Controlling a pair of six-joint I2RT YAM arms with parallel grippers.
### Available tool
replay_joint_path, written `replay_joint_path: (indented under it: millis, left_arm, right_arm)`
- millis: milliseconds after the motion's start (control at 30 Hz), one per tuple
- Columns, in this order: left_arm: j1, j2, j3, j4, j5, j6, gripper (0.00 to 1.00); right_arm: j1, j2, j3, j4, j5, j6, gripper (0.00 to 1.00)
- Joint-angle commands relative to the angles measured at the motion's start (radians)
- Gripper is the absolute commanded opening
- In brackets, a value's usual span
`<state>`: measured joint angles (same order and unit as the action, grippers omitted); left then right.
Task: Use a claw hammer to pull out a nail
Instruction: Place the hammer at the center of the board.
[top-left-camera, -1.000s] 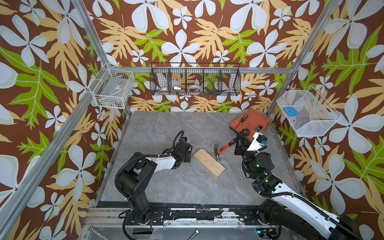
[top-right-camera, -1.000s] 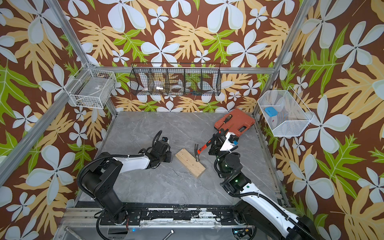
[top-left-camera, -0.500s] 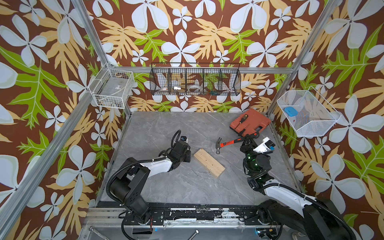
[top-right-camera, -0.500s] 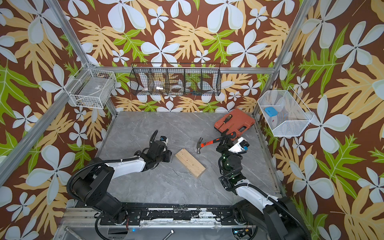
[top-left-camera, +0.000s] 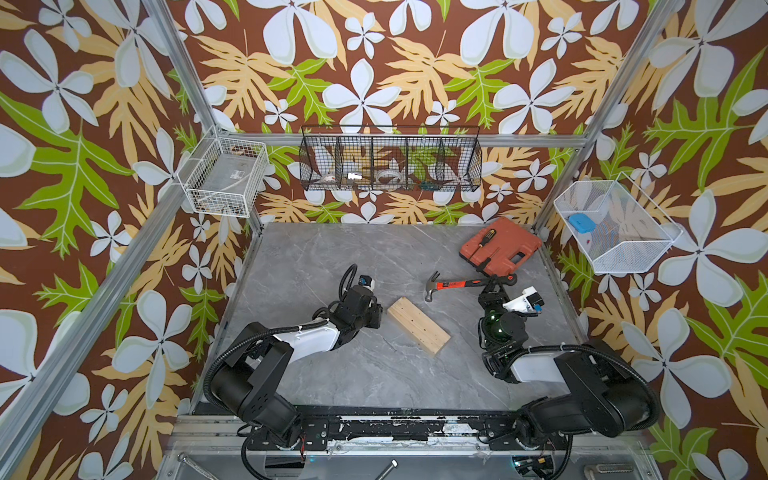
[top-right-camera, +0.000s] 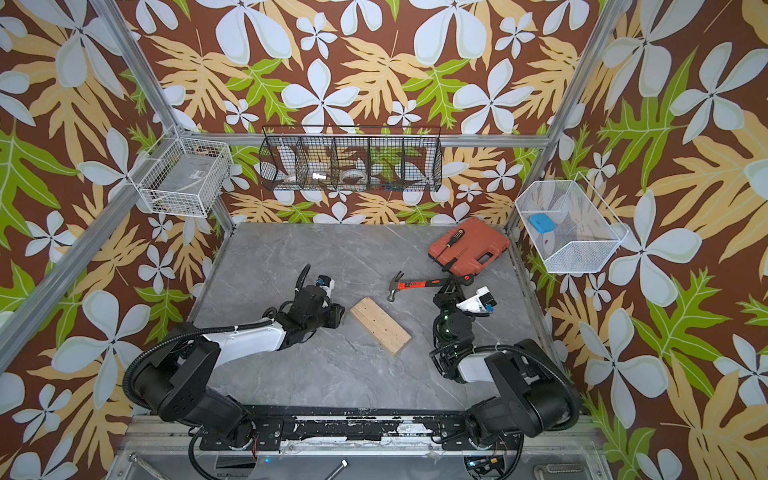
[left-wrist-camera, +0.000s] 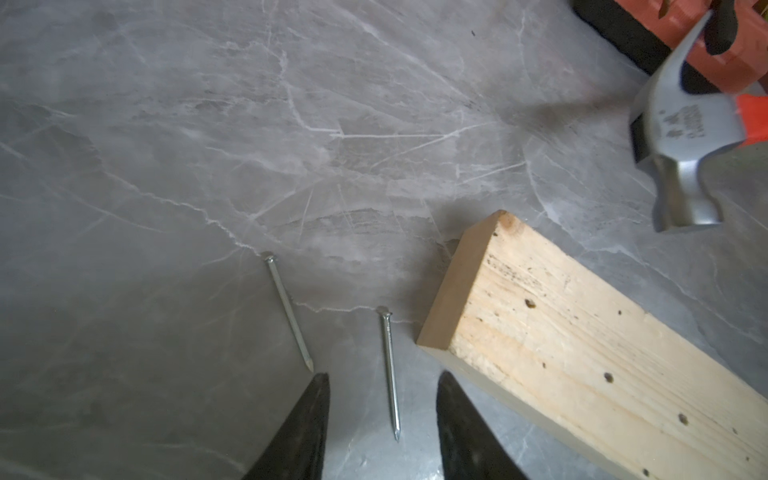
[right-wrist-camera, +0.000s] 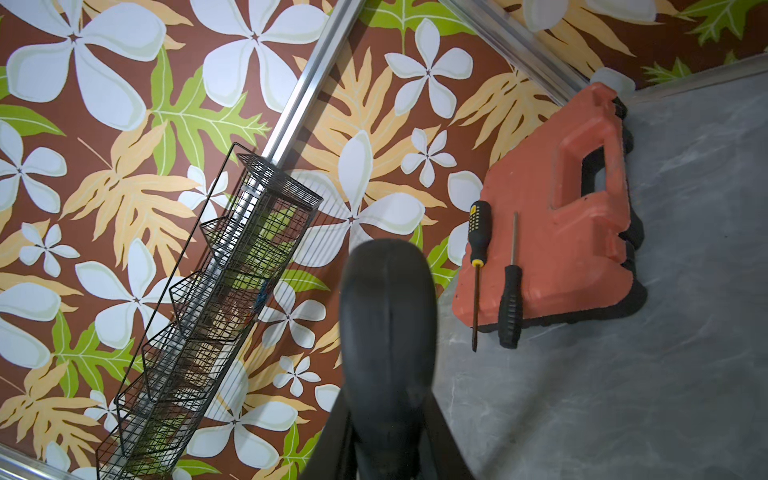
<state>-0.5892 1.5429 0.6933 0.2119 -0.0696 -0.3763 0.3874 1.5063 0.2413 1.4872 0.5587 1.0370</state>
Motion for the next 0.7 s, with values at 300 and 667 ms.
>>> replay_joint_path:
  millis: [300, 667]
  left_arm:
    - [0.000, -0.019, -0.018, 0.036, 0.014, -0.006, 0.45]
    - [0.000, -0.012, -0.018, 0.041, 0.015, -0.014, 0.45]
  right_arm:
    - [0.001, 0.165, -0.017, 0.255, 0.087, 0.145, 0.00]
    - [0.000, 0.323, -0.016, 0.260, 0.121, 0.296, 0.05]
